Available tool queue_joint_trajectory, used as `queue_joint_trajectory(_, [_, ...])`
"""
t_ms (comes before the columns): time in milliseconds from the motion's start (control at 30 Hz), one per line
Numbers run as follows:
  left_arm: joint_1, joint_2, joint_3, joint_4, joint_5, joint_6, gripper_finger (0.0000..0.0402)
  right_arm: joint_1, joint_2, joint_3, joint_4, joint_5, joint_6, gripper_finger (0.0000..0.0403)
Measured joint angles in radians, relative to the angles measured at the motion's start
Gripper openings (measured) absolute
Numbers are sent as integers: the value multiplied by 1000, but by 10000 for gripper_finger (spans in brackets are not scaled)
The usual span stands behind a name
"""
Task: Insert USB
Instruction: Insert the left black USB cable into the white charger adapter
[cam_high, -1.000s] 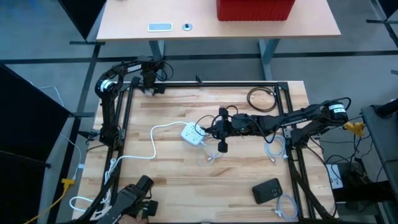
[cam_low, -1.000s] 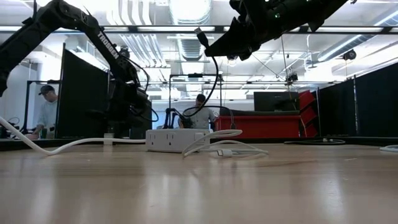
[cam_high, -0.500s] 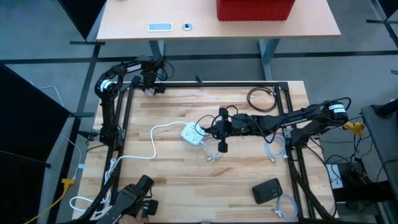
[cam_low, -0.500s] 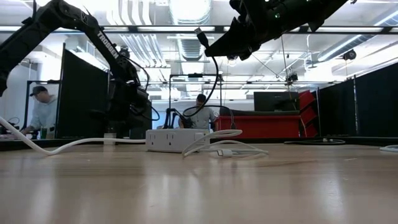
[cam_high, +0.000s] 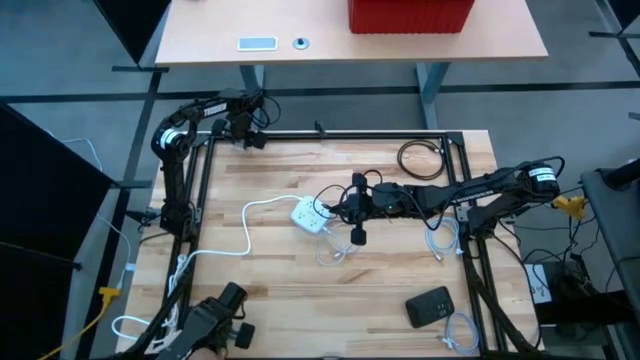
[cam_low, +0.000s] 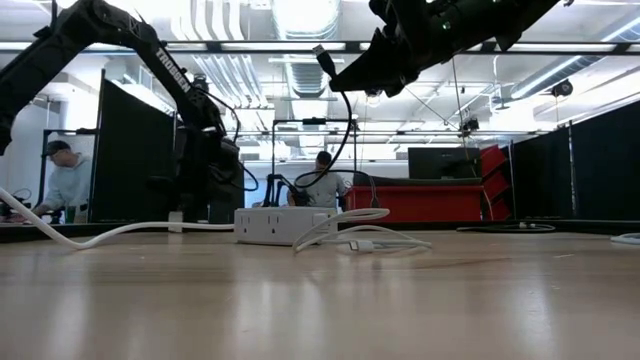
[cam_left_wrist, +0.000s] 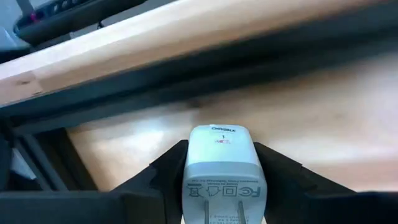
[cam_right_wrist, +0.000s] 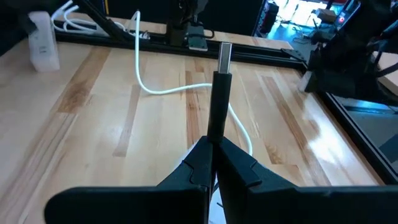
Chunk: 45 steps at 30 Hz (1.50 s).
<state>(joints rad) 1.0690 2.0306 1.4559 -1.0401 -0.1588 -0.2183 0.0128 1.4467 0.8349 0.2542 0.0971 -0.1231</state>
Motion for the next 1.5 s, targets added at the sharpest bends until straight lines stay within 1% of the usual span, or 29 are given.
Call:
queue_joint_trajectory(100, [-52, -81, -26, -6, 8, 55, 145, 0, 0, 0, -27, 5, -4, 0])
queue_joint_trajectory(167, [-107, -158, -66, 26, 18, 82, 145, -2, 0, 0, -42, 24, -5, 0])
queue_joint_trajectory(200, [-138, -207, -91, 63, 39, 94, 145, -3, 0, 0, -46, 35, -6, 0])
queue_joint_trajectory(267, [-201, -319, -151, 154, 126, 112, 145, -11, 0, 0, -45, 38, -5, 0])
queue_joint_trajectory(333, [-264, -434, -228, 277, 239, 136, 145, -20, 0, 0, -47, 37, 6, 0])
queue_joint_trajectory(400, [-318, -551, -320, 425, 375, 190, 145, -30, 1, 0, -46, 34, 26, 0])
queue_joint_trajectory(500, [-374, -722, -477, 686, 638, 282, 145, -52, 13, 1, -40, 9, 59, 0])
queue_joint_trajectory(600, [-388, -852, -643, 968, 898, 288, 145, -80, 40, 1, 4, -88, 94, 0])
queue_joint_trajectory(633, [-388, -887, -699, 1058, 970, 279, 145, -88, 51, 1, 29, -123, 106, 0])
queue_joint_trajectory(700, [-388, -943, -791, 1228, 1049, 229, 145, -103, 75, 1, 88, -183, 126, 0])
queue_joint_trajectory(767, [-388, -979, -866, 1357, 1092, 172, 145, -114, 102, 1, 149, -236, 138, 0])
queue_joint_trajectory(833, [-388, -990, -919, 1446, 1119, 131, 145, -124, 136, 8, 191, -279, 152, 0])
queue_joint_trajectory(933, [-388, -995, -963, 1485, 1128, 101, 145, -136, 195, 48, 207, -309, 158, 0])
queue_joint_trajectory(1067, [-388, -986, -995, 1485, 1137, 100, 145, -142, 292, 119, 201, -313, 152, 0])
queue_joint_trajectory(1200, [-395, -982, -996, 1495, 1162, 100, 145, -140, 380, 224, 125, -304, 112, 0])
queue_joint_trajectory(1300, [-394, -982, -996, 1506, 1163, 100, 145, -140, 425, 320, 2, -240, 47, 0])
queue_joint_trajectory(1400, [-394, -982, -996, 1506, 1133, 85, 145, -140, 444, 392, -127, -151, -17, 0])
queue_joint_trajectory(1433, [-394, -982, -996, 1506, 1130, 84, 145, -140, 444, 405, -142, -139, -28, 0])
queue_joint_trajectory(1500, [-394, -982, -996, 1505, 1137, 101, 145, -148, 437, 423, -149, -152, -26, 0])
